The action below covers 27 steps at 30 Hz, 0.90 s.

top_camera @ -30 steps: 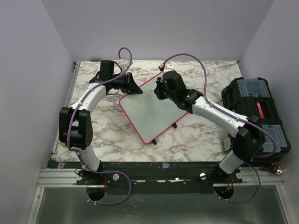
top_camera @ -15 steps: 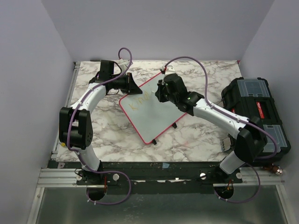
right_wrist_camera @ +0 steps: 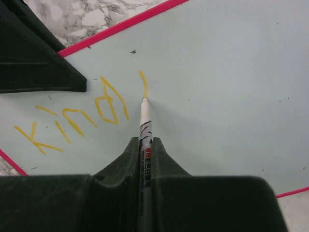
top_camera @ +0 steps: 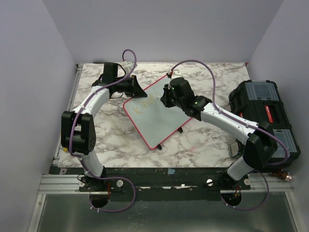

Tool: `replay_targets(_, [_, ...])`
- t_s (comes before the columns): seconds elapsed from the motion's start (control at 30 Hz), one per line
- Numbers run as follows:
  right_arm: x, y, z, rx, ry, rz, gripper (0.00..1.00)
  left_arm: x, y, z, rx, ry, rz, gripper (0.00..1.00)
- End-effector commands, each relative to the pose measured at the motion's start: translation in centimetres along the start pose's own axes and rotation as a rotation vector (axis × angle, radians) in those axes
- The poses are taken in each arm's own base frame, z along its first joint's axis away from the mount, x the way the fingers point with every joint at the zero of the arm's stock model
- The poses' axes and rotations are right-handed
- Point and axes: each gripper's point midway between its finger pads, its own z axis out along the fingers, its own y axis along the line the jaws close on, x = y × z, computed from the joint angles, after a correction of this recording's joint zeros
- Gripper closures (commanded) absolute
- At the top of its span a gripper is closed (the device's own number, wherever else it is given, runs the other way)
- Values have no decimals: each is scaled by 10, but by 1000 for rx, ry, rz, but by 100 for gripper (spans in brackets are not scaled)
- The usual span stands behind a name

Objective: Write a sentence on the whiteboard

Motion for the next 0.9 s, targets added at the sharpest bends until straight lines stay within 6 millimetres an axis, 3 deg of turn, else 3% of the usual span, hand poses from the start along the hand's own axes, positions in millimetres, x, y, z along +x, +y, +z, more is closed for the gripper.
replay_targets(0.0, [9,2,-5,-18,36,9,99,20,9,11,-25,61,54,100])
replay_targets(0.87, [-31,-9,11,112,-64,21,99,19,9,10,-27,62,56,100])
